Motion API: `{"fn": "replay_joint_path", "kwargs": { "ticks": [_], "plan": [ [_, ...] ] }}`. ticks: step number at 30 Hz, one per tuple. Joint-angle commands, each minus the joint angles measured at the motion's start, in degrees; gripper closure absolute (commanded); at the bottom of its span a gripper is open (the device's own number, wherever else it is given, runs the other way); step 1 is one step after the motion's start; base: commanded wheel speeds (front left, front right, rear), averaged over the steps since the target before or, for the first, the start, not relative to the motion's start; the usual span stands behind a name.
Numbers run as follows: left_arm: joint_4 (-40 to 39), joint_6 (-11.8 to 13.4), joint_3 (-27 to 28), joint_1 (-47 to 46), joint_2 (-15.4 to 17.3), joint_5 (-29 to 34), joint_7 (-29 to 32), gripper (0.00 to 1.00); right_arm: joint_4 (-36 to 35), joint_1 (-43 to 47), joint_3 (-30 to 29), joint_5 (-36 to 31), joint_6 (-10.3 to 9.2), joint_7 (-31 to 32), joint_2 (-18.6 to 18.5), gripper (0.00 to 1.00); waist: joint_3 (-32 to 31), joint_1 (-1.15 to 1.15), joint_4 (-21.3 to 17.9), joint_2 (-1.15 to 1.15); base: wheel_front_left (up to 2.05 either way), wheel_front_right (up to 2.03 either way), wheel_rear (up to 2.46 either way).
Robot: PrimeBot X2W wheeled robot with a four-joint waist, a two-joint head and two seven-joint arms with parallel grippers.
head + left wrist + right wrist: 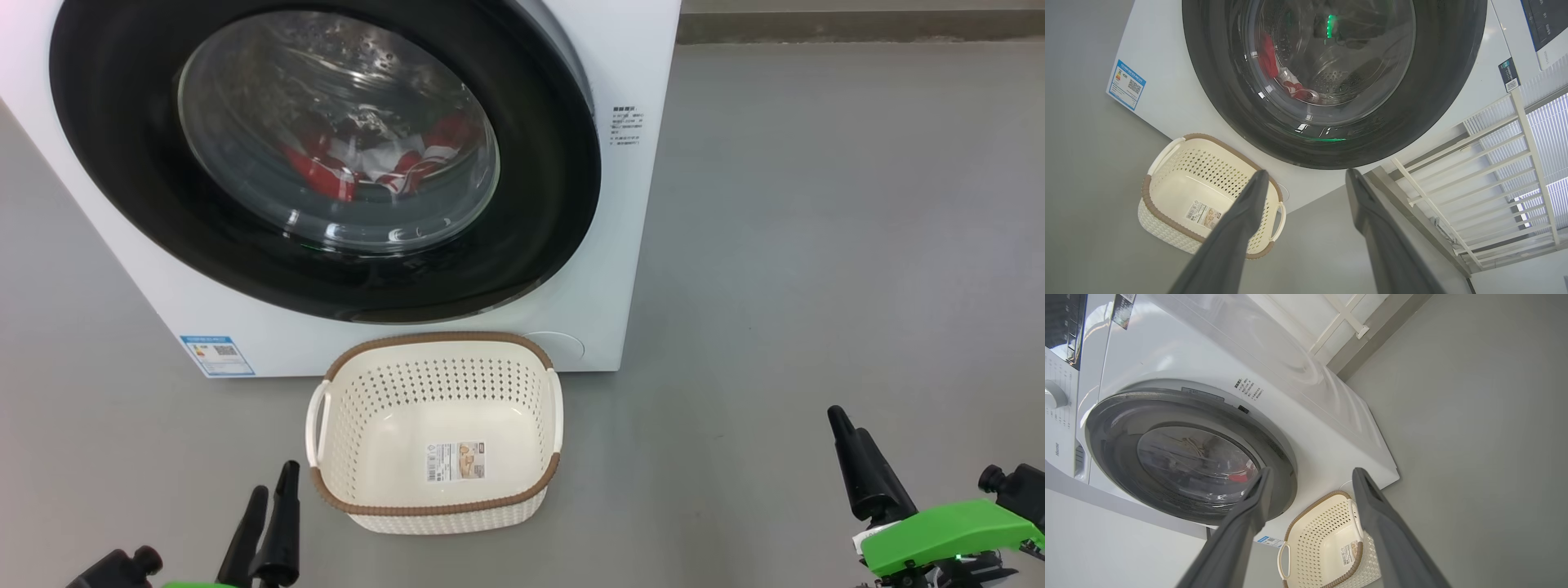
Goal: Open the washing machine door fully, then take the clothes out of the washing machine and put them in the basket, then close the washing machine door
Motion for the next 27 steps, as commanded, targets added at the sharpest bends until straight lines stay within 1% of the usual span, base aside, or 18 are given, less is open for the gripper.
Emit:
{"fn": "replay_joint_path", "kwargs": {
  "ticks": [1,12,20,27],
  "plan": [
    [-1.99,0.44,0.6,-0.38,1.13,1.77,-0.64,0.0,-1.44,-1.37,0.52,-1.64,0.01,-0.61,-0.95,0.0,0.01,0.0,0.01,0.0,0.0,0.0,0.0],
    [-3.56,4.33,-2.11,0.03,3.12,10.52,-2.51,0.0,-2.6,-1.23,0.96,-10.46,0.02,-2.47,-1.44,0.0,0.29,0.0,0.2,0.0,0.0,0.0,0.0],
    [-4.45,6.49,-4.24,0.47,4.62,16.04,-3.87,0.0,-2.99,-0.76,1.31,-15.8,0.02,-3.81,-1.8,0.0,0.15,0.0,0.19,0.0,0.0,0.0,0.0],
    [-5.23,7.9,-5.66,0.64,5.56,19.99,-4.9,0.0,-3.52,-0.3,1.43,-19.71,0.02,-4.83,-2.03,0.0,0.25,0.0,0.2,0.0,0.0,0.0,0.0]
  ]
}}
